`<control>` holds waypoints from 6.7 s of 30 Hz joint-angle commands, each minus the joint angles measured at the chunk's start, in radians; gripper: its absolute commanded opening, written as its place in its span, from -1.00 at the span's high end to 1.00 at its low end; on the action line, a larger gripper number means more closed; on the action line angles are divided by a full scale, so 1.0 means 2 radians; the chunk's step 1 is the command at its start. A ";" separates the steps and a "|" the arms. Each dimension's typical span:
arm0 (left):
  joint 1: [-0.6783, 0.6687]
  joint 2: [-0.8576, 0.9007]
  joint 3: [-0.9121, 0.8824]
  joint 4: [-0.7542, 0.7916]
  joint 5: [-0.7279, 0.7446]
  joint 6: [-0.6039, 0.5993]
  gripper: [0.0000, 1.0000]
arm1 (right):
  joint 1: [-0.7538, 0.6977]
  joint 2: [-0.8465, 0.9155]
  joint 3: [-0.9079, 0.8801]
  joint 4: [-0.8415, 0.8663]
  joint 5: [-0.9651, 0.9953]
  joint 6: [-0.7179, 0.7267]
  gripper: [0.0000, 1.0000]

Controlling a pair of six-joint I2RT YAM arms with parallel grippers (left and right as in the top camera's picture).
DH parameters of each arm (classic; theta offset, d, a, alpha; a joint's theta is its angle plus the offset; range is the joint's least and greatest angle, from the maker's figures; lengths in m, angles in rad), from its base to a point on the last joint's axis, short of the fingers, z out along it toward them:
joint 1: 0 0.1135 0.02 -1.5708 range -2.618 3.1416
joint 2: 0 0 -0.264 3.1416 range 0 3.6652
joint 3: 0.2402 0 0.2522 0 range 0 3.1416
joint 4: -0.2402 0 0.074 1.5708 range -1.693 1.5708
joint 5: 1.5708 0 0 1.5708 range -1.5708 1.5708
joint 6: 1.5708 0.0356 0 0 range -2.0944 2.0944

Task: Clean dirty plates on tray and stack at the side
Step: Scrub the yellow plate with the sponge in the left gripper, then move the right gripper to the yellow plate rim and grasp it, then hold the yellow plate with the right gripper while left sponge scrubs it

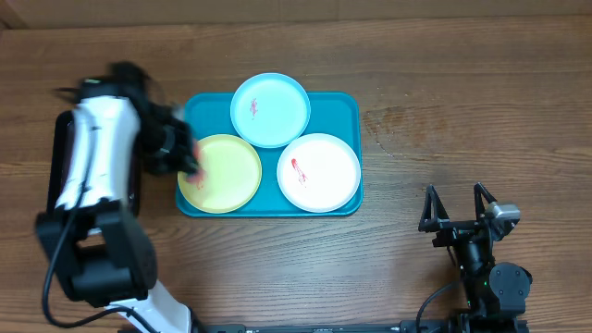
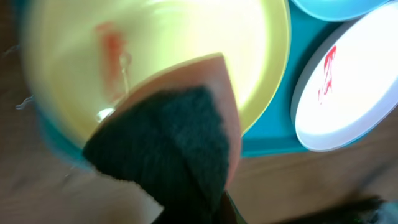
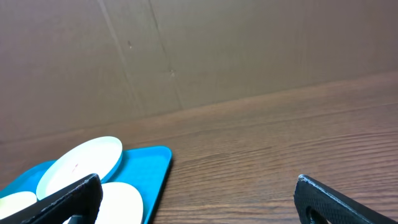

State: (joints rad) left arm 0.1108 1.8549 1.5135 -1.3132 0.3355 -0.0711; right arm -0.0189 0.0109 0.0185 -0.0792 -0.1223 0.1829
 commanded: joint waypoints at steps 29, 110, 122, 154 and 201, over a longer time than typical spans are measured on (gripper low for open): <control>-0.027 -0.012 0.183 -0.061 -0.093 -0.113 -0.74 | 0.002 -0.004 -0.005 0.002 0.007 0.000 -1.00; -0.028 -0.011 0.149 -0.061 -0.089 -0.103 -0.80 | 0.383 1.081 0.778 -0.197 0.012 0.148 0.22; -0.039 -0.011 -0.025 0.050 0.004 -0.068 -0.33 | 0.386 1.101 0.776 -0.211 0.012 0.149 0.34; -0.056 -0.005 -0.190 0.285 -0.001 -0.165 0.05 | 0.385 1.105 0.776 -0.219 -0.019 0.160 0.65; -0.039 -0.005 -0.227 0.334 -0.327 -0.176 0.91 | 0.381 1.105 0.776 -0.227 -0.018 0.159 0.65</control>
State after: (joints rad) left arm -0.0177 1.8271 1.0866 -0.6701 -0.0536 -0.4675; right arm 0.7525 2.2024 1.5642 -0.5282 -0.1692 0.4976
